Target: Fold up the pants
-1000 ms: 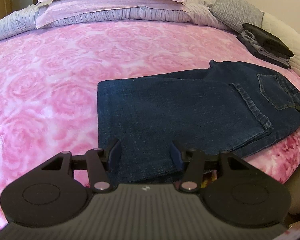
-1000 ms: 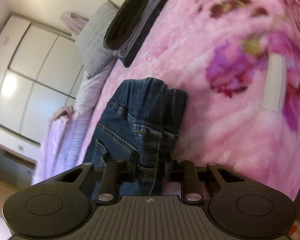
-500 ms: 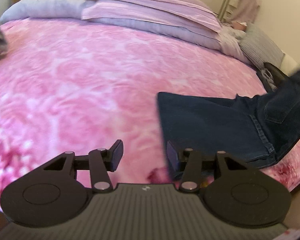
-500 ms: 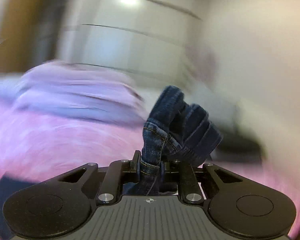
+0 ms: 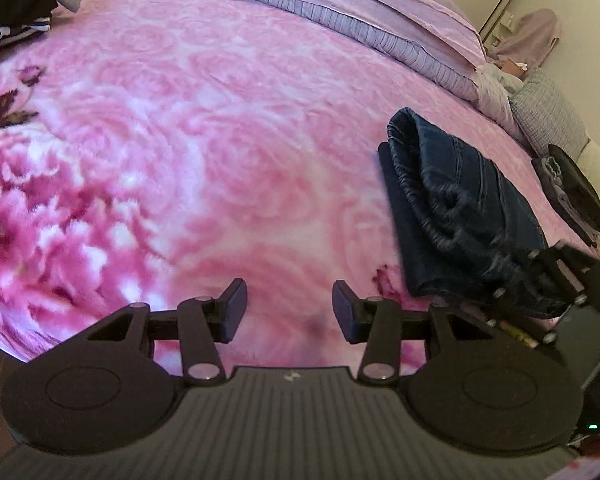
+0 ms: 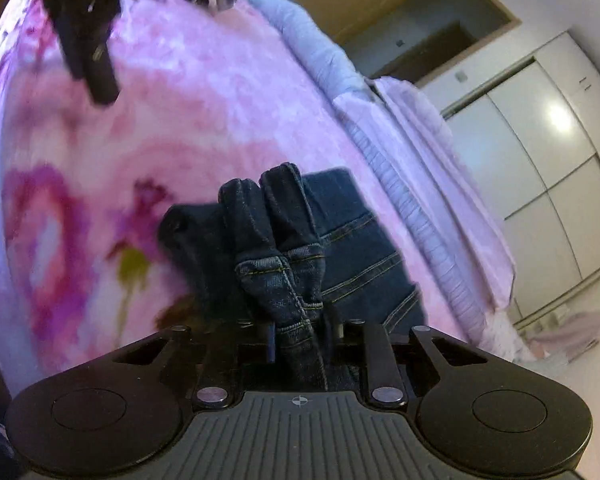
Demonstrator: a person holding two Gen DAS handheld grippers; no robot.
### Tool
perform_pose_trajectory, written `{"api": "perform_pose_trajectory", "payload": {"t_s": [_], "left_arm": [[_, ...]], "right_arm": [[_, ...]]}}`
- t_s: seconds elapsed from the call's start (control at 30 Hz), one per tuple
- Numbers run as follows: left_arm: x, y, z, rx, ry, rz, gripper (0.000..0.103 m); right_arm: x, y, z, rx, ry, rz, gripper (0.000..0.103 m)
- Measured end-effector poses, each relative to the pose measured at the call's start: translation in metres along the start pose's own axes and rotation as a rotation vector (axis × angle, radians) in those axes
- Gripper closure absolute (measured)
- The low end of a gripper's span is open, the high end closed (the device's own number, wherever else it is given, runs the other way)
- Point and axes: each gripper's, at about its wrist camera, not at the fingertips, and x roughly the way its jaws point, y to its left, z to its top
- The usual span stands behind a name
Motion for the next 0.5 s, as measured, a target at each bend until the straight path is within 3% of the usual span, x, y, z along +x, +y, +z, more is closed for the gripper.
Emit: {"api": "perform_pose_trajectory", "payload": {"t_s": [0.07,0.17,0.27,0.33,0.4,0.5], "left_arm": [[0.000,-0.004,0.000,0.002,-0.005,-0.017,0.062],[0.006,-0.009,0.000,0.000,0.007,-0.040,0.062],[0.005,-0.016,0.001,-0.009,0.008,-0.063,0.062],[0.001,-0.020,0.002,-0.010,0.000,-0.086,0.062],[-0.003,-0.025,0.005,-0.011,-0.008,-0.111,0.062],[-0.007,-0.035,0.010,-0.025,-0.013,-0.189,0.062]], "right_arm": [[-0.005,-0.003,0.004,0.004,-0.016,-0.015,0.086],[0.011,0.012,0.001,-0.007,0.066,0.081,0.082],[0.007,0.022,0.008,-0.057,0.072,0.013,0.071],[-0.003,0.004,0.015,0.033,0.068,0.037,0.063],[-0.019,-0.014,0.009,0.136,0.051,0.074,0.048],[-0.042,-0.041,-0.012,0.345,0.055,0.121,0.048]]}}
